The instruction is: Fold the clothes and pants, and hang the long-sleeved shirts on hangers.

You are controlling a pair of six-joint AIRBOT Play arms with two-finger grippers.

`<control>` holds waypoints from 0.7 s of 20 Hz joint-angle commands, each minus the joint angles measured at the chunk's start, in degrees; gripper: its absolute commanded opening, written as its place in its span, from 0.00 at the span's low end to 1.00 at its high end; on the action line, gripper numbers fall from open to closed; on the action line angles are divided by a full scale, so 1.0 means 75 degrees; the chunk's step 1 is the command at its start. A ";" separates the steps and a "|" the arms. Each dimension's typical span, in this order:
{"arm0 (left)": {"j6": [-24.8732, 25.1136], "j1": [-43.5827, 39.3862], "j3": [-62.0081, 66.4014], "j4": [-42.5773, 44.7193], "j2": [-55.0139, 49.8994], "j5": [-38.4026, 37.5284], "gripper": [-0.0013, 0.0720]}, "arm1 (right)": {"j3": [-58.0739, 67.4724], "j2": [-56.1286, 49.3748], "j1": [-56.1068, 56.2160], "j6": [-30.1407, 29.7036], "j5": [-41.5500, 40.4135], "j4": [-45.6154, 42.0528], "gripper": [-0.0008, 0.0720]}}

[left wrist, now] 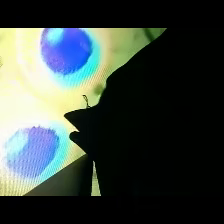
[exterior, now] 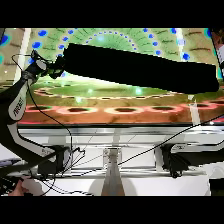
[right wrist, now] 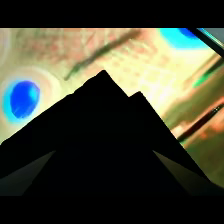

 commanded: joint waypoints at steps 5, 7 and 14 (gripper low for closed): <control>0.0702 -0.0064 -0.0015 0.0017 0.0085 0.1192 0.03 | 0.0012 -0.0003 -0.0006 -0.0627 0.1163 -0.0154 0.87; 0.1731 -0.0050 -0.0015 0.0017 0.0580 0.0883 0.03 | 0.0012 0.0017 0.0125 -0.1317 0.1728 -0.0099 0.62; 0.4030 -0.0105 -0.0015 0.0029 0.3311 -0.0959 0.03 | 0.0012 0.0017 0.2200 -0.1842 0.1577 0.1300 0.04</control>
